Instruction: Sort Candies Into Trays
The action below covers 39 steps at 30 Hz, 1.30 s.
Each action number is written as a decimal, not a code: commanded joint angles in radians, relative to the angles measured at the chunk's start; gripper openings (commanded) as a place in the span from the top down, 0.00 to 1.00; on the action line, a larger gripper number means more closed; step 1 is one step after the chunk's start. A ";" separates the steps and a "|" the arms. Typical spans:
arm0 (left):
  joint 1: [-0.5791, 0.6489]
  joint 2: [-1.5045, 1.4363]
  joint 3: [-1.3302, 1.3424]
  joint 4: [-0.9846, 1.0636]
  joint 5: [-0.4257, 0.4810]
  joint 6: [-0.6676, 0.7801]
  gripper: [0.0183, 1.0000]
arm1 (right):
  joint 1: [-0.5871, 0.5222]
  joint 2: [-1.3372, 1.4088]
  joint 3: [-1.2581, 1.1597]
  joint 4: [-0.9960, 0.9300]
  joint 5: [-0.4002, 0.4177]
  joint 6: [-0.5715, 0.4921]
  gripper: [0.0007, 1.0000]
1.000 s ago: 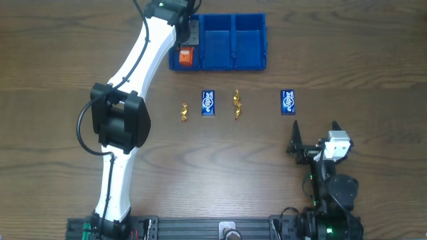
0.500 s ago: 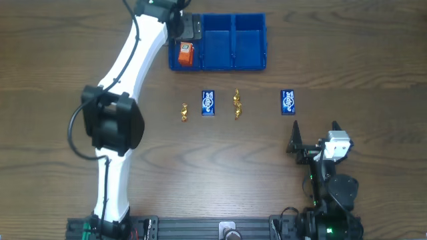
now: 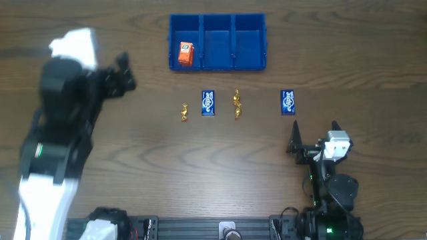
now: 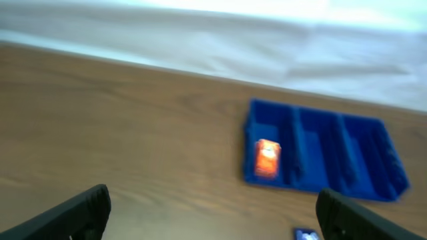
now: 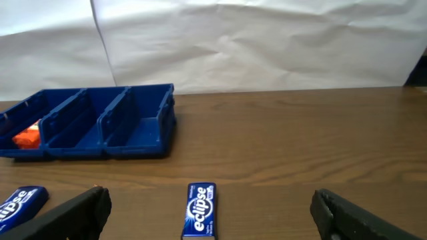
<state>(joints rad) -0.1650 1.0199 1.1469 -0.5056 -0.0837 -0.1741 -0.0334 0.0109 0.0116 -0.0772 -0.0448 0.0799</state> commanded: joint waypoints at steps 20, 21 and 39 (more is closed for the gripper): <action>0.198 -0.977 -1.091 0.642 0.236 0.121 0.01 | 0.005 -0.007 -0.003 -0.005 0.006 0.012 0.00; 0.192 -0.985 -1.104 0.645 0.241 0.129 0.02 | 0.005 -0.007 -0.003 -0.005 0.006 0.012 0.00; 0.156 -1.017 -1.142 0.447 0.295 0.275 0.00 | 0.005 -0.007 -0.003 -0.005 0.006 0.012 0.00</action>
<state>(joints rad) -0.0051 0.0109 0.0238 -0.0227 0.1970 0.0868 -0.0334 0.0109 0.0116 -0.0776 -0.0444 0.0799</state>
